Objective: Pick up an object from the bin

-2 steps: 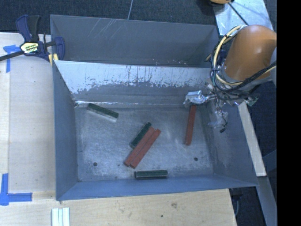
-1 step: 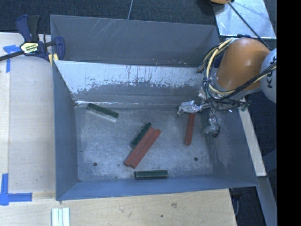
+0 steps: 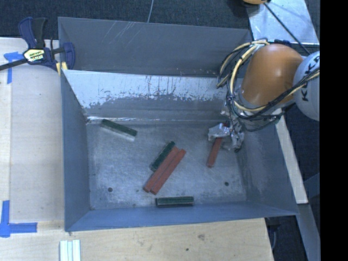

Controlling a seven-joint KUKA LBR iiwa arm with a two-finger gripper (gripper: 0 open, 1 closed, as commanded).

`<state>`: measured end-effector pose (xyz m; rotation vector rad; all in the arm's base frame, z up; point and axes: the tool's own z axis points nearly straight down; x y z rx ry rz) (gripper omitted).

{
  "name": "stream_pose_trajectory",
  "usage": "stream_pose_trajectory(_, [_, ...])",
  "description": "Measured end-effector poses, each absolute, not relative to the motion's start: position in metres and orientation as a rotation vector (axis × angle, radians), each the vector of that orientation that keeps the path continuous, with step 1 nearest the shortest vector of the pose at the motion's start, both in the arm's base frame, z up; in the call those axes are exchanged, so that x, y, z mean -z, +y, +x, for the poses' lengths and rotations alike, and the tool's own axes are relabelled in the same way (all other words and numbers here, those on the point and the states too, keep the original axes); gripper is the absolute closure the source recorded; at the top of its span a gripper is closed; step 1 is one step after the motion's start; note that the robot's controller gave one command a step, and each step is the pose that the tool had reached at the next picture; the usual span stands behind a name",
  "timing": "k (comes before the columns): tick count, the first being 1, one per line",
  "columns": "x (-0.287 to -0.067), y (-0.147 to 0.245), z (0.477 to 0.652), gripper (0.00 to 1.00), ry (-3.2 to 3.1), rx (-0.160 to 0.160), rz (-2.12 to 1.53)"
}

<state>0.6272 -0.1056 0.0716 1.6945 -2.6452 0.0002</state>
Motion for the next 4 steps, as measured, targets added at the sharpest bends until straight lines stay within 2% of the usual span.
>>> stream_pose_trajectory(2, [-0.073, -0.106, 0.627, 1.00, -2.647, 0.001, 1.693])
stream_pose_trajectory(3, [-0.082, -0.105, 0.625, 1.00, -2.646, 0.006, 1.691])
stream_pose_trajectory(4, [-0.104, -0.105, 0.625, 1.00, -2.645, 0.008, 1.690])
